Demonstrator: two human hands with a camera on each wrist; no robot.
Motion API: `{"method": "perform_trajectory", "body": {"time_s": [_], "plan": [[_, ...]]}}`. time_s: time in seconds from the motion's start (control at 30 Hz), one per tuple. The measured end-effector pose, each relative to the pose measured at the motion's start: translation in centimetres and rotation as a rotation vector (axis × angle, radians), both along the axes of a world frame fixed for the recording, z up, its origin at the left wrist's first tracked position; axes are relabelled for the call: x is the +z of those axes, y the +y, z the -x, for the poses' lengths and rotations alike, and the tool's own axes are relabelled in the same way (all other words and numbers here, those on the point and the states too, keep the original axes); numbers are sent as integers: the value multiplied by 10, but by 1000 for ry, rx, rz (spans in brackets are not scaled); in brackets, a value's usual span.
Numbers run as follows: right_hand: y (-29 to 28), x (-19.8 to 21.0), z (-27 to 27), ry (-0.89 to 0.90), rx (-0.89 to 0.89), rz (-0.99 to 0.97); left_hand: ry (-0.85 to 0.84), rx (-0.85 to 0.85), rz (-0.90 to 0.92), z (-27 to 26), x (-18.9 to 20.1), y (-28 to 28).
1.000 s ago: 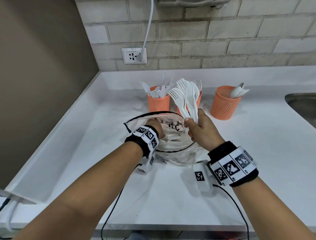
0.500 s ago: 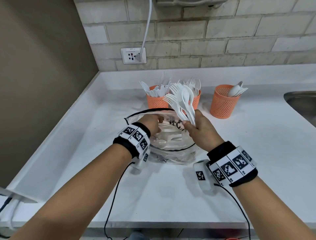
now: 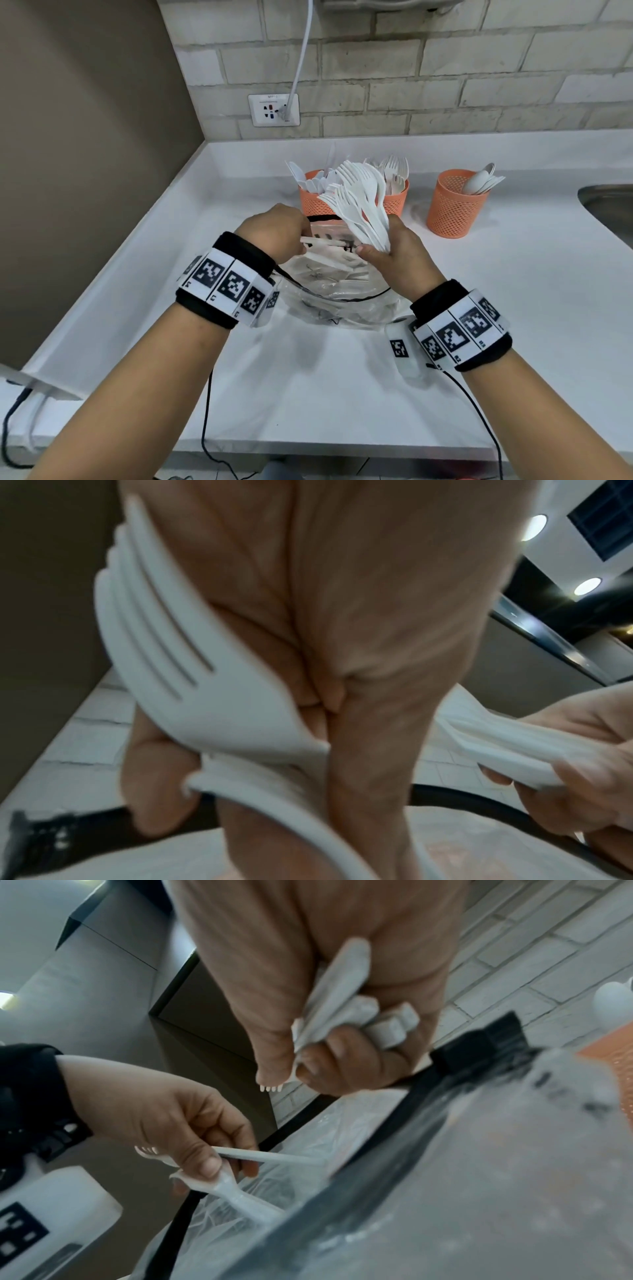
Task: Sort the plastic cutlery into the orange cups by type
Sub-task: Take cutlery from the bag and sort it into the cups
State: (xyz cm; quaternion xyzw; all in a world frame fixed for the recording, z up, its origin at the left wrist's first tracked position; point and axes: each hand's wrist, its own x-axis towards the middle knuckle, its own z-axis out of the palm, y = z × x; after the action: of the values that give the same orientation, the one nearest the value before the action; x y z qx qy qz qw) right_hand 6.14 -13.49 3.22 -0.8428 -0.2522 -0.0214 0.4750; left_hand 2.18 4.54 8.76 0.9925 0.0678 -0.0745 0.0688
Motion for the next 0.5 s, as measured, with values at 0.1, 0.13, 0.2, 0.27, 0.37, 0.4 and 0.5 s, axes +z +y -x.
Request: {"method": "perform_trajectory", "body": {"time_s": [0.1,0.13,0.2,0.27,0.37,0.4,0.5], "plan": [[0,0,1,-15,-19,-29,-27,-59,86,3,5,1],[0,0,1,-20,-20,-36,-40,-79,118,4,7,1],[1,-1,0,-20,-7,-36,-52,-125,161,5,11,-1],[1,-1,1,-19,10,-23,-52,-165,182,5,12,-2],[1,-1,2,-4,30,-26,-77,-198,119,3,11,-3],[0,0,2,-5,37,-27,-97,-216,90,2,11,-4],[-1,1,2,56,86,-55,-182,-294,38,0,12,-7]]}}
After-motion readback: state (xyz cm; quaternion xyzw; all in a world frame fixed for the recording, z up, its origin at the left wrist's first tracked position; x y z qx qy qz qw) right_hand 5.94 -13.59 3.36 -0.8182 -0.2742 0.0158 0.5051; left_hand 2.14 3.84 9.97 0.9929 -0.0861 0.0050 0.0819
